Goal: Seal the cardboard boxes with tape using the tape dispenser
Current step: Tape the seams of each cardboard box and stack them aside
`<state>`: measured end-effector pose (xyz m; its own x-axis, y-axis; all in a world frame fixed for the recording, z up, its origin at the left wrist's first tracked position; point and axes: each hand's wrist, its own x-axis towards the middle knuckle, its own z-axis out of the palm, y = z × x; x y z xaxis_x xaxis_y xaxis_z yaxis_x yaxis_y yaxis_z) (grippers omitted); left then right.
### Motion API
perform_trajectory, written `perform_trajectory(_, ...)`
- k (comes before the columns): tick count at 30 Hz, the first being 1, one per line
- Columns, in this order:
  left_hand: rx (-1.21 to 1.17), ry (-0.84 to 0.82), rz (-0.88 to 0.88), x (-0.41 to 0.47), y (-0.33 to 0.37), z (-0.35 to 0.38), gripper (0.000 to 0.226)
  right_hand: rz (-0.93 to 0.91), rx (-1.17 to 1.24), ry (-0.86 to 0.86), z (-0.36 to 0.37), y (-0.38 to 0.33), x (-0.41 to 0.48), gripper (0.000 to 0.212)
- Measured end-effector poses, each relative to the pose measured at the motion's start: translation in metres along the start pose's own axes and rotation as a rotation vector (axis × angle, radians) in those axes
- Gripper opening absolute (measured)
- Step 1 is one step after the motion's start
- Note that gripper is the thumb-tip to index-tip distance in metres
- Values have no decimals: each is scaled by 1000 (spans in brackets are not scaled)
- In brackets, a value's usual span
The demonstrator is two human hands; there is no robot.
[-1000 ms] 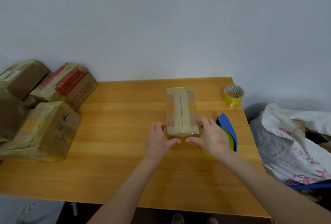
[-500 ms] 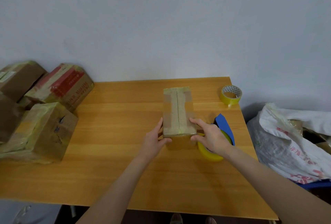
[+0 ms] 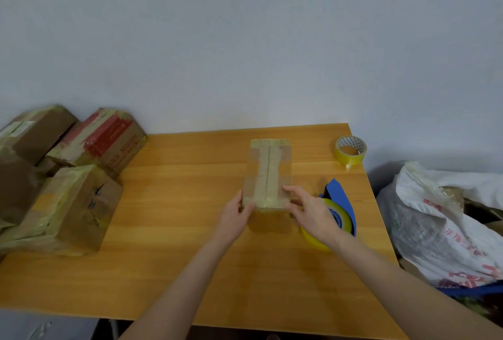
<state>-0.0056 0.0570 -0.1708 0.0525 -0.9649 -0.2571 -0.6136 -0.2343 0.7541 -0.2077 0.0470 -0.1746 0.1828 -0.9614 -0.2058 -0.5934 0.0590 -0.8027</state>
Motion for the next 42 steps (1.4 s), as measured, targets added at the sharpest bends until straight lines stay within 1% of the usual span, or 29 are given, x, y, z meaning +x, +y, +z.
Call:
perform_trajectory(2,134,79,-2,10,-4,-15,50,-43,14,-95,16,-9,-5,49)
perform_trajectory(4,277,192,22,17,-5,-33,45,-141,18,-234,33,-19,-11,53)
perform_trajectory(5,338,213,48,19,-4,-38,46,-171,4,-289,39,-24,-13,53)
perform_trajectory(6,410,200,81,20,1,-41,51,-187,-14,-315,42,-27,-12,49)
perform_trajectory(7,511,154,110,21,6,-40,61,-182,-38,-306,41,-30,-9,42)
perform_trajectory(9,755,33,124,19,13,-31,85,-136,-96,-228,30,-32,-4,29)
perform_trajectory(10,847,-15,118,18,14,-27,91,-112,-116,-173,20,-30,-1,26)
perform_trajectory(11,907,-47,118,19,13,-24,93,-90,-133,-106,7,-29,3,25)
perform_trajectory(13,956,-90,156,23,11,-31,89,-44,-150,52,-18,-25,11,24)
perform_trajectory(15,990,-146,244,28,8,-47,82,-11,-175,167,-37,-24,23,32)
perform_trajectory(17,1055,-167,326,32,1,-64,74,14,-214,176,-43,-25,36,50)
perform_trajectory(18,1059,-120,348,34,-3,-69,72,22,-229,160,-43,-27,41,59)
perform_trajectory(19,1012,-30,348,34,-7,-71,72,21,-235,134,-42,-29,45,68)
perform_trajectory(20,920,72,309,34,-10,-70,69,18,-224,91,-39,-31,48,77)
perform_trajectory(21,787,162,230,33,-10,-67,66,17,-195,30,-34,-32,49,84)
perform_trajectory(22,626,217,123,29,-8,-62,65,30,-159,-51,-29,-31,50,87)
perform_trajectory(23,457,236,6,25,-5,-55,67,54,-127,-139,-23,-30,48,87)
perform_trajectory(25,157,208,-195,13,-1,-38,76,87,-96,-279,-8,-26,38,77)
perform_trajectory(26,31,162,-246,9,-2,-29,79,87,-76,-297,-1,-26,32,70)
perform_trajectory(28,-129,66,-262,3,-2,-17,76,92,-13,-255,9,-28,25,59)
perform_trajectory(30,-150,46,-222,5,-1,-12,74,104,30,-187,13,-31,23,53)
perform_trajectory(33,-112,66,-139,15,15,-5,72,110,-21,-62,5,-30,26,52)
perform_trajectory(35,-72,75,-71,19,28,1,70,129,-31,-46,-6,-24,29,56)
perform_trajectory(37,-14,78,-21,18,33,8,67,144,-42,-53,-22,-15,28,56)
perform_trajectory(38,17,86,2,15,32,10,66,155,-71,-8,-30,-7,26,57)
perform_trajectory(40,67,80,74,8,30,13,63,244,-155,144,-51,17,20,64)
perform_trajectory(41,76,51,96,6,30,16,60,317,-194,180,-62,32,15,71)
perform_trajectory(42,74,23,101,4,31,18,59,390,-233,158,-69,44,10,76)
